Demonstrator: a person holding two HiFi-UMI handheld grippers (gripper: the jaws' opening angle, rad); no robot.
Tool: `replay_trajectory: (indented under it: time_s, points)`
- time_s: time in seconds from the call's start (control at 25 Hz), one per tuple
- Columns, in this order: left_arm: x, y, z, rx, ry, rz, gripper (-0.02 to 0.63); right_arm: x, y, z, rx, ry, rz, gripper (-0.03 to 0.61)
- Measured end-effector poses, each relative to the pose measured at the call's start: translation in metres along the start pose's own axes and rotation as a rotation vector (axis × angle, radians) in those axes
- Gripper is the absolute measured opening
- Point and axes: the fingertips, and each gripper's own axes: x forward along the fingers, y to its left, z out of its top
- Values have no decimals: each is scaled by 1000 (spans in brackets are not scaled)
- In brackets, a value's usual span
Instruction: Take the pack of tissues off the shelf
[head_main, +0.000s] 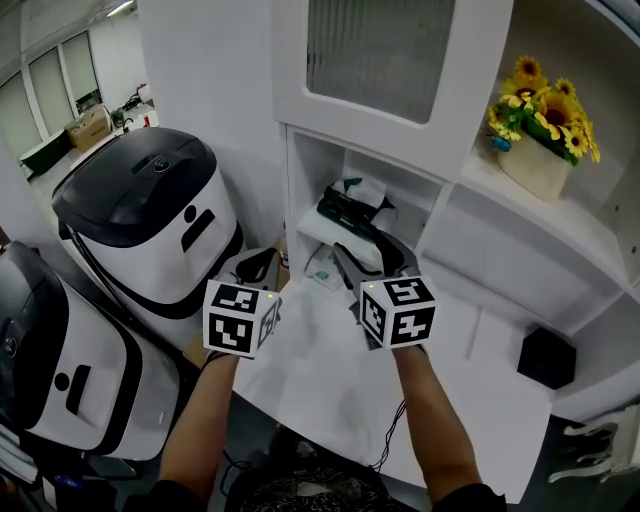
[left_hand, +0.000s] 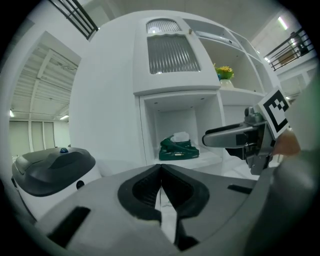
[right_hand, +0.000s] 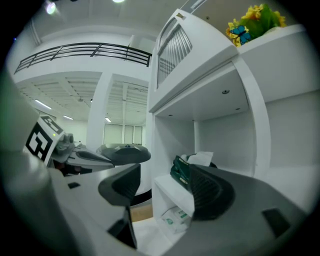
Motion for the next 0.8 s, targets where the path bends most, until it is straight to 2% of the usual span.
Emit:
replay_trajectory:
  time_s: [0.32,0.8]
  points:
    - [19,11,4,5,-7,-53,9,17,-9,2,-11,17,-51,290]
    - [64,40,10,45,-12,-211,9,62,-25,6,-62,78,-191,291]
